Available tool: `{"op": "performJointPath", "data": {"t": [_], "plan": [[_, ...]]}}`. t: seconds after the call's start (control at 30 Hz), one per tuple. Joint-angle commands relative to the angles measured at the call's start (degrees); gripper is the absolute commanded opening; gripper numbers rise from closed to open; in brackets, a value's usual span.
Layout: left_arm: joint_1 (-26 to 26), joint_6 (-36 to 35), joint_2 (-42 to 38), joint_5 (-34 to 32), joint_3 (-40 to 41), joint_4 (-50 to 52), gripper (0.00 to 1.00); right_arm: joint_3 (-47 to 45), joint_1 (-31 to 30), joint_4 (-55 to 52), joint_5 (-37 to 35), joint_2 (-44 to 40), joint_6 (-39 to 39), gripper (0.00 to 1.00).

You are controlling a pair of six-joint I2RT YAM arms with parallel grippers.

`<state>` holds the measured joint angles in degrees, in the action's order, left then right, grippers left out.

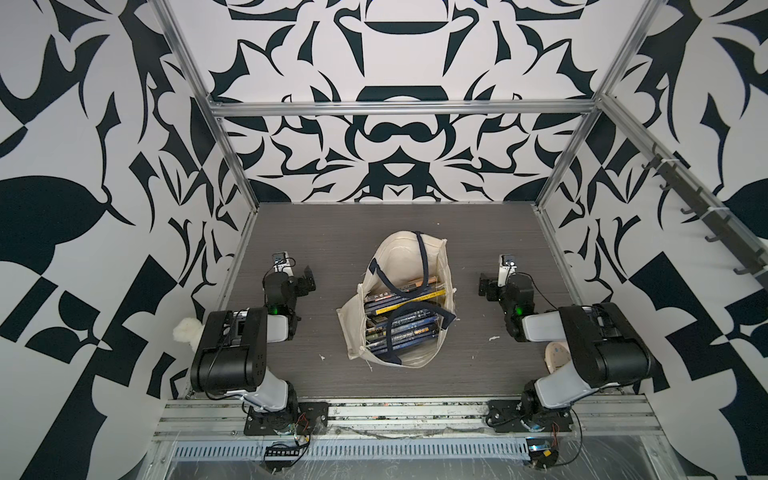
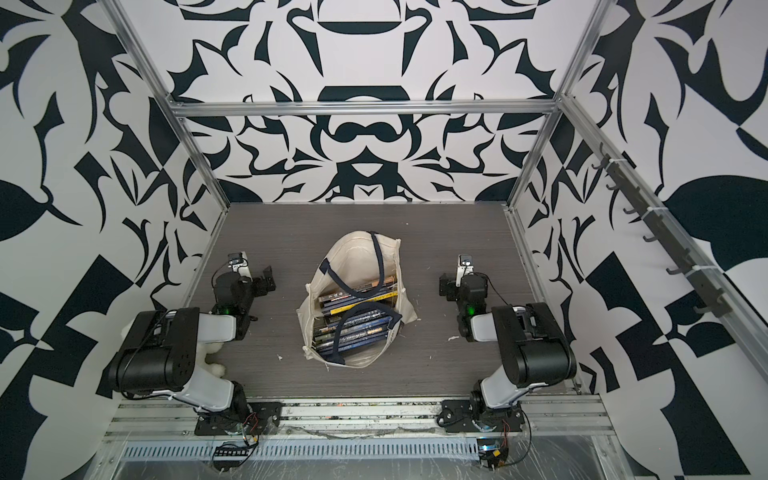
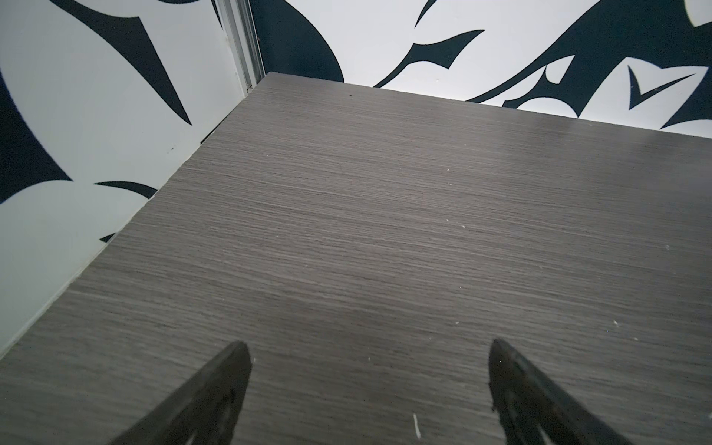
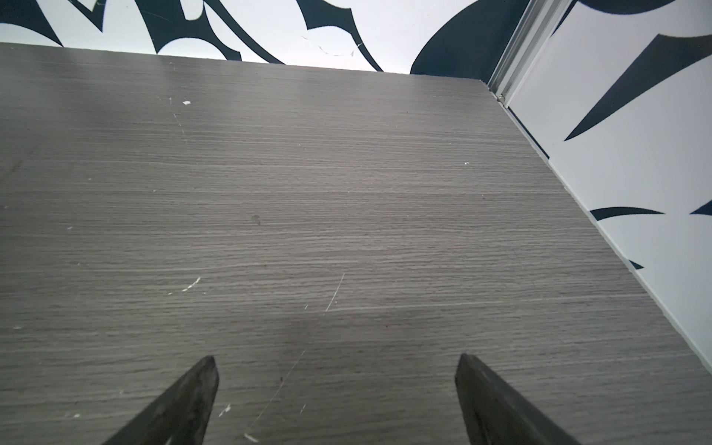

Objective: Take out the books from the canvas bag
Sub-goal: Adjust the canvas bag at the center of the board.

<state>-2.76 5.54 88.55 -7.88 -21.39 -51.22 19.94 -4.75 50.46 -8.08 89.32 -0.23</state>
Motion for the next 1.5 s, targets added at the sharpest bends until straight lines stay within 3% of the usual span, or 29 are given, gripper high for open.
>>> {"op": "performJointPath", "data": {"t": [0.0, 0.1, 0.17, 0.27, 0.37, 0.43, 0.47, 0.5, 0.57, 0.63, 0.73, 0.87, 1.1, 1.37, 1.47], "plan": [[1.0, -0.3, -2.9, -2.4, 0.5, 0.0, 0.99, 1.2, -0.5, -1.9, -1.0, -3.5, 0.3, 1.00], [3.1, -1.0, -9.9, -6.6, -2.3, 10.2, 0.99, 10.2, -1.3, -25.0, -4.9, -13.1, 3.0, 1.00], [4.5, -0.3, -14.8, -8.0, -5.3, 19.6, 0.99, 11.7, -1.8, -26.2, -4.0, -16.2, 4.6, 1.00], [4.8, 10.8, -22.5, -9.4, -9.3, 30.0, 0.99, 15.4, -1.9, -32.6, -4.1, -19.7, 10.7, 1.00], [4.7, 21.8, -29.4, -10.4, -10.9, 36.8, 0.99, 21.2, -1.8, -41.1, 4.2, -21.7, 16.0, 1.00], [4.7, 39.8, -34.6, -16.3, -11.4, 44.7, 0.99, 20.9, -1.8, -38.3, 9.0, -23.1, 21.8, 1.00], [4.4, 44.5, -37.8, -16.7, -11.3, 47.6, 0.99, 19.6, -1.8, -35.5, 11.1, -24.0, 26.1, 1.00], [4.5, 45.4, -40.8, -14.8, -10.6, 47.8, 0.99, 19.2, -1.8, -35.7, 12.0, -24.9, 31.3, 1.00], [4.5, 49.5, -45.8, -13.9, -9.1, 48.4, 0.99, 19.8, -1.7, -37.0, 14.4, -26.2, 33.2, 1.00], [4.4, 46.8, -49.0, -7.0, -8.9, 47.4, 0.99, 20.9, -1.7, -39.0, 14.1, -26.9, 34.2, 1.00], [4.6, 46.1, -46.4, 0.1, -16.8, 60.3, 0.99, 22.2, -1.8, -44.0, 11.7, -28.3, 40.2, 1.00], [7.0, 45.1, -42.5, 5.1, -22.4, 70.5, 0.99, 27.6, -3.1, -54.3, 13.9, -28.2, 36.1, 1.00], [17.8, 43.8, -44.6, -1.0, -29.0, 85.5, 0.99, 35.1, -11.7, -70.1, 7.8, -27.1, 26.5, 1.00], [33.4, 51.7, -47.4, -10.9, -35.2, 102.0, 0.99, 40.2, -18.8, -77.9, 6.4, -27.8, 24.1, 1.00], [38.5, 54.9, -47.6, -11.7, -36.1, 104.1, 0.99, 41.8, -19.8, -80.0, 6.5, -28.1, 23.7, 1.00]]}}
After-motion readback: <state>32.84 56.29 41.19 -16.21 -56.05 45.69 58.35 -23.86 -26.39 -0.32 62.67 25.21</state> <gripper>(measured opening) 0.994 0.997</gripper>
